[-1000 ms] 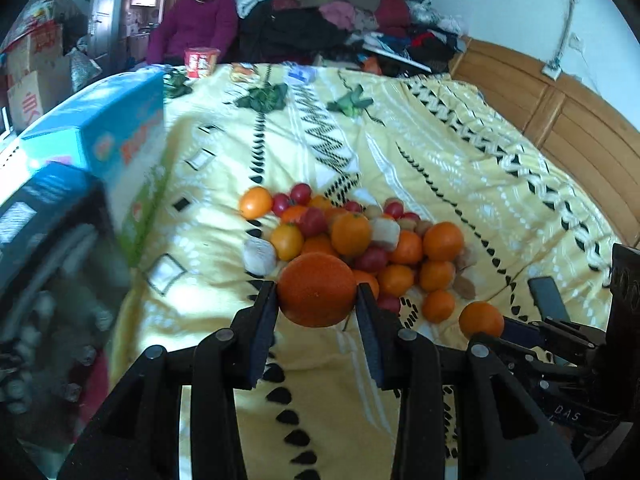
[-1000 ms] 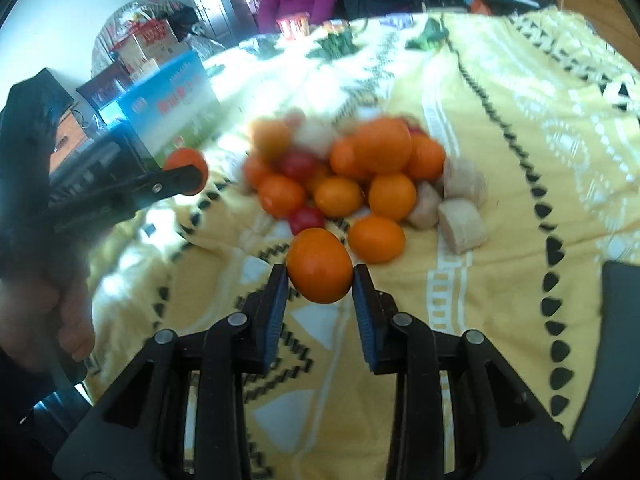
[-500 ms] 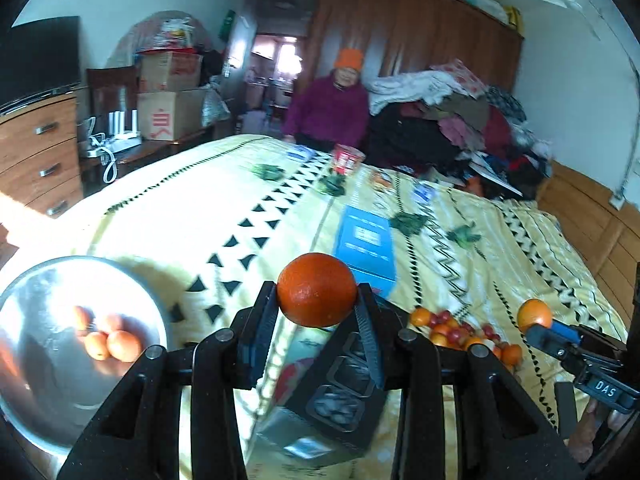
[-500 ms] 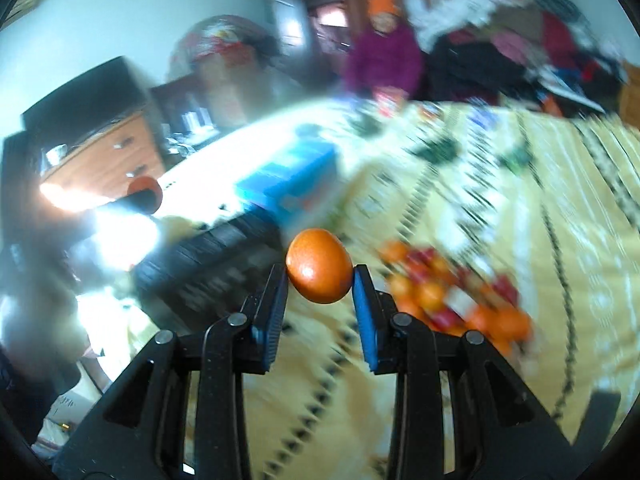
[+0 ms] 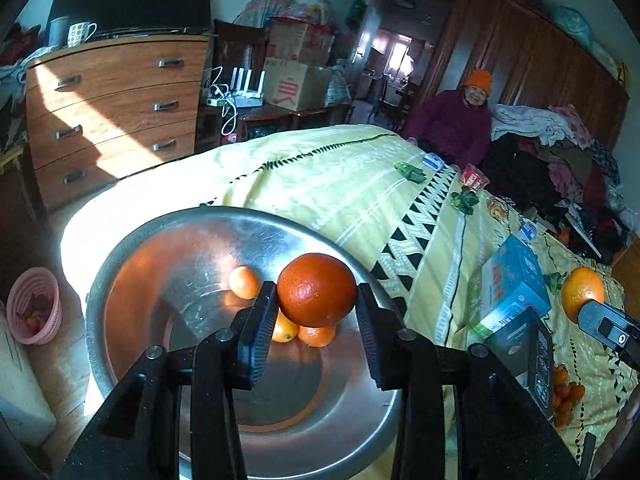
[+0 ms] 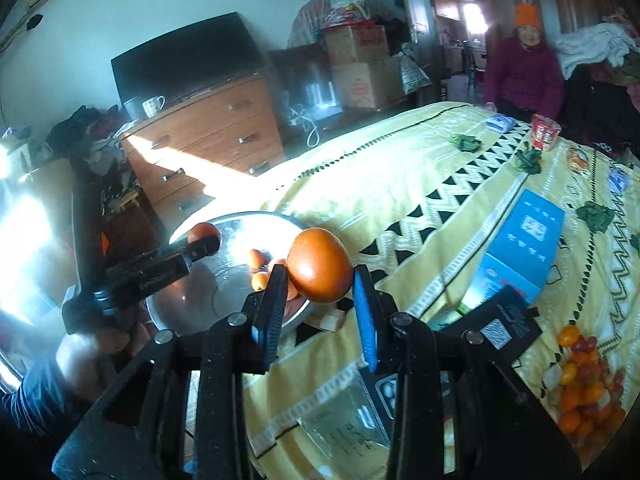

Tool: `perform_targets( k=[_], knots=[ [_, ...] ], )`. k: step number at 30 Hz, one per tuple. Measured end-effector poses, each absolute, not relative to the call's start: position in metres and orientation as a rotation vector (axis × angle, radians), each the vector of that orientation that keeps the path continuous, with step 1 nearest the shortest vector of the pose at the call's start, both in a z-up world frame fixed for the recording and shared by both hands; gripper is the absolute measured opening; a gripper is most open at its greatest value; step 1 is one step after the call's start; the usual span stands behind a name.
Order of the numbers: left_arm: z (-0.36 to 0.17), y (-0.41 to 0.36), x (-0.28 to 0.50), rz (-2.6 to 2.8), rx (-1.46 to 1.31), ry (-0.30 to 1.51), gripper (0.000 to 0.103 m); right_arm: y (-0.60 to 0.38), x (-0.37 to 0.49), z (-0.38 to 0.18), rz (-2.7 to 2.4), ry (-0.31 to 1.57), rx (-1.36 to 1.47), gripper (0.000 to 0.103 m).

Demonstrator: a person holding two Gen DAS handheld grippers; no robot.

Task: Organize fruits
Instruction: 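Carry both held fruits over the steel bowl, then open the left tool over the bowl while the right tool releases its tangerine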

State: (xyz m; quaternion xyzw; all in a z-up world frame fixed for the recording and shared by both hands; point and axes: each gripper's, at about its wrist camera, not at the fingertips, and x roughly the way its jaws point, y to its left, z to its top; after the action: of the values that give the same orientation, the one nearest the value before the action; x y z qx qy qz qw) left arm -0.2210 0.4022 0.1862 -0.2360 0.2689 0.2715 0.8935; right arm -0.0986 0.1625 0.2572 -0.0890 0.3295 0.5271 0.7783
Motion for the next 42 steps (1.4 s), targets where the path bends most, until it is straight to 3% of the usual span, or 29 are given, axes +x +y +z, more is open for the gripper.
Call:
perform_targets(
  k=[13, 25, 27, 28, 29, 31, 33, 40, 42],
  knots=[
    [0.151, 0.435, -0.229, 0.589, -0.55, 0.656, 0.04, 0.256, -0.121, 0.19, 1.234, 0.943, -0.285, 0.033],
    [0.131, 0.443, -0.227, 0.582, -0.579, 0.706, 0.041, 0.271, -0.122, 0.171, 1.196, 1.025, -0.305, 0.034],
    [0.131, 0.443, -0.227, 0.581, -0.582, 0.707, 0.046, 0.271, -0.123, 0.171, 1.193, 1.029, -0.306, 0.034],
    [0.132, 0.442, -0.227, 0.582, -0.583, 0.702, 0.056, 0.272, -0.124, 0.171, 1.19, 1.025, -0.312, 0.034],
    [0.134, 0.442, -0.228, 0.587, -0.583, 0.696, 0.064, 0.272, -0.124, 0.173, 1.183, 1.018, -0.321, 0.036],
    [0.137, 0.441, -0.229, 0.601, -0.577, 0.695, 0.073, 0.27, -0.125, 0.178, 1.171, 1.001, -0.323, 0.051],
    [0.139, 0.441, -0.23, 0.6, -0.583, 0.691, 0.074, 0.263, -0.125, 0.187, 1.159, 0.966, -0.302, 0.074],
    [0.196, 0.397, -0.233, 0.6, -0.442, 0.569, 0.074, 0.179, -0.146, 0.27, 1.113, 0.633, -0.185, 0.075],
    [0.225, 0.359, -0.229, 0.546, -0.359, 0.5, 0.075, 0.137, -0.149, 0.29, 1.041, 0.523, -0.144, 0.085]
  ],
)
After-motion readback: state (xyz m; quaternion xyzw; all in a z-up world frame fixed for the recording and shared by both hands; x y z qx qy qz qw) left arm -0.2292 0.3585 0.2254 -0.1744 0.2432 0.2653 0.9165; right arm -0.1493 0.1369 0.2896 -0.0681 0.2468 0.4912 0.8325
